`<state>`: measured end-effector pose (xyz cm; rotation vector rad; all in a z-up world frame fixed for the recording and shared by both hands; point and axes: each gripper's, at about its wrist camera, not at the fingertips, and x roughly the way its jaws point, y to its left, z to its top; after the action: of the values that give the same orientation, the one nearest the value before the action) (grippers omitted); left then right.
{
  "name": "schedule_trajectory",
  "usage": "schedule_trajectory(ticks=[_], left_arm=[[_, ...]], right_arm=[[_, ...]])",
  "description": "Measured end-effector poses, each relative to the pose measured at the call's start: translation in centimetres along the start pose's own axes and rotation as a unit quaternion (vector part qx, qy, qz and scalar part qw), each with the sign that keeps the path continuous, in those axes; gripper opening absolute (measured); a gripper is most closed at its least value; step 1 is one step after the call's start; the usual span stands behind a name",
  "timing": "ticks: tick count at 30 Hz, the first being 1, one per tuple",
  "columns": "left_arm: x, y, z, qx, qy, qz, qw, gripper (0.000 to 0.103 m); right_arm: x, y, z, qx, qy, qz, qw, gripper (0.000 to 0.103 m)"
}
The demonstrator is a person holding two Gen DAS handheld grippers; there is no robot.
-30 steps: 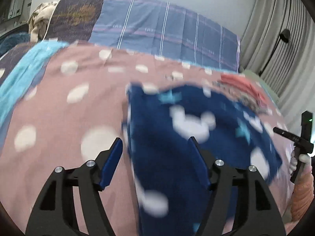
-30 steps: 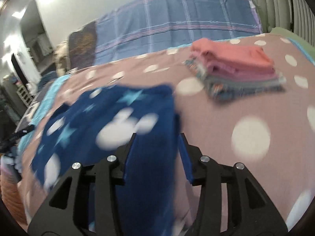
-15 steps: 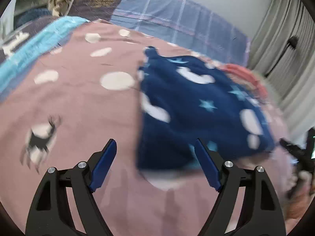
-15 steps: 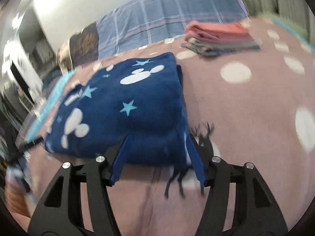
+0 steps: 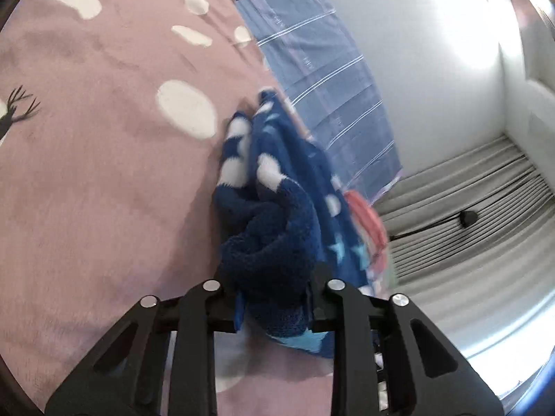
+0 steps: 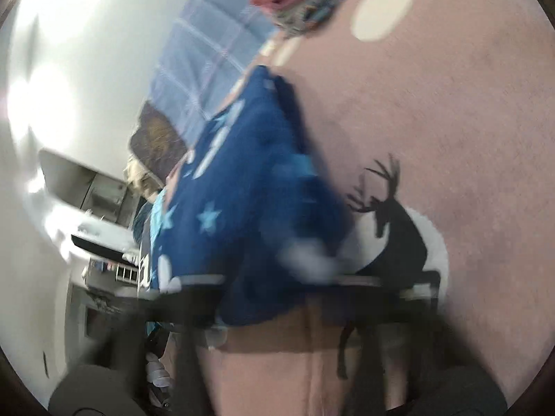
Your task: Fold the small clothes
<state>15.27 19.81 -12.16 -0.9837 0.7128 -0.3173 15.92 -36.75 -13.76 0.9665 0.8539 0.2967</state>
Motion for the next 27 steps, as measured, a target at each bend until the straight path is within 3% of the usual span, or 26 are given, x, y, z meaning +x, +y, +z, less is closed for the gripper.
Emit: schedule_trajectory(ticks=[2, 6, 9, 10, 12, 14, 15, 16, 17, 18, 19, 20, 21, 23, 24, 25, 26, 27], left_arm=[[-1.2, -2.4, -0.1, 0.053, -0.013, 0.017, 0.9984, 0.02], [-4.2, -5.2, -0.3, 0.104, -0.021, 0.04, 0.9936, 0.019], [-5.6, -4.7, -1.2, 0.131, 0.003, 0.098, 0.9866, 0.022], [-5.5, -3.9, -1.8, 0.139, 0.018, 0.145, 0.9796, 0.023], [-5.9, -2.1, -2.9, 0.133, 0.031, 0.195, 0.9712, 0.028], [-6.9, -2.5, -3.4, 0.144, 0.011, 0.227, 0.9633, 0.031], [-7.2, -3.6, -3.6, 0.172, -0.007, 0.254, 0.9519, 0.032], [-7.3, -5.3, -4.0, 0.214, -0.03, 0.289, 0.9327, 0.034], [-7.2, -8.1, -4.6, 0.278, -0.059, 0.326, 0.9017, 0.039], [-7.0, -10.1, -5.1, 0.319, -0.073, 0.338, 0.8823, 0.046], [-6.6, -12.1, -5.7, 0.352, -0.081, 0.335, 0.8702, 0.049], [-5.8, -14.2, -6.5, 0.379, -0.078, 0.314, 0.8671, 0.053], [-4.8, -16.1, -7.3, 0.398, -0.065, 0.281, 0.871, 0.055], [-1.6, -19.2, -9.6, 0.421, -0.01, 0.2, 0.8848, 0.058], [0.2, -20.4, -11.0, 0.43, 0.024, 0.167, 0.8872, 0.058], [2.2, -21.4, -12.4, 0.44, 0.056, 0.142, 0.885, 0.058], [4.6, -22.6, -14.7, 0.455, 0.094, 0.122, 0.877, 0.058], [6.1, -23.4, -16.4, 0.466, 0.119, 0.11, 0.8698, 0.058]], right_arm=[[-1.1, 0.0, -0.4, 0.016, -0.009, 0.033, 0.999, 0.017], [-4.4, 2.3, -2.5, -0.026, -0.011, 0.065, 0.998, 0.016], [-5.6, 3.6, -5.0, -0.082, 0.009, 0.015, 0.996, 0.02], [-5.2, 3.7, -6.0, -0.108, 0.023, -0.019, 0.994, 0.024], [-4.4, 3.1, -7.9, -0.153, 0.048, -0.073, 0.984, 0.032], [-5.0, 2.5, -8.3, -0.156, 0.042, -0.062, 0.985, 0.035], [-5.9, 2.3, -7.9, -0.152, 0.03, -0.051, 0.987, 0.039], [-6.8, 2.4, -7.5, -0.156, 0.014, -0.049, 0.987, 0.04], [-7.5, 2.7, -7.1, -0.165, -0.006, -0.048, 0.985, 0.043], [-8.4, 3.0, -6.6, -0.18, -0.027, -0.052, 0.982, 0.047], [-9.3, 3.5, -5.8, -0.2, -0.056, -0.064, 0.976, 0.051], [-9.9, 3.9, -5.2, -0.214, -0.079, -0.073, 0.971, 0.062], [-10.5, 3.9, -4.3, -0.227, -0.108, -0.081, 0.964, 0.072], [-10.4, 3.5, -2.6, -0.225, -0.132, -0.081, 0.962, 0.073], [-10.1, 3.0, -1.4, -0.204, -0.127, -0.072, 0.968, 0.071], [-9.5, 2.2, 0.1, -0.175, -0.099, -0.054, 0.978, 0.063], [-8.9, 1.8, 0.9, -0.16, -0.08, -0.038, 0.983, 0.033], [-8.0, 1.4, 2.2, -0.145, -0.057, -0.02, 0.988, 0.01]])
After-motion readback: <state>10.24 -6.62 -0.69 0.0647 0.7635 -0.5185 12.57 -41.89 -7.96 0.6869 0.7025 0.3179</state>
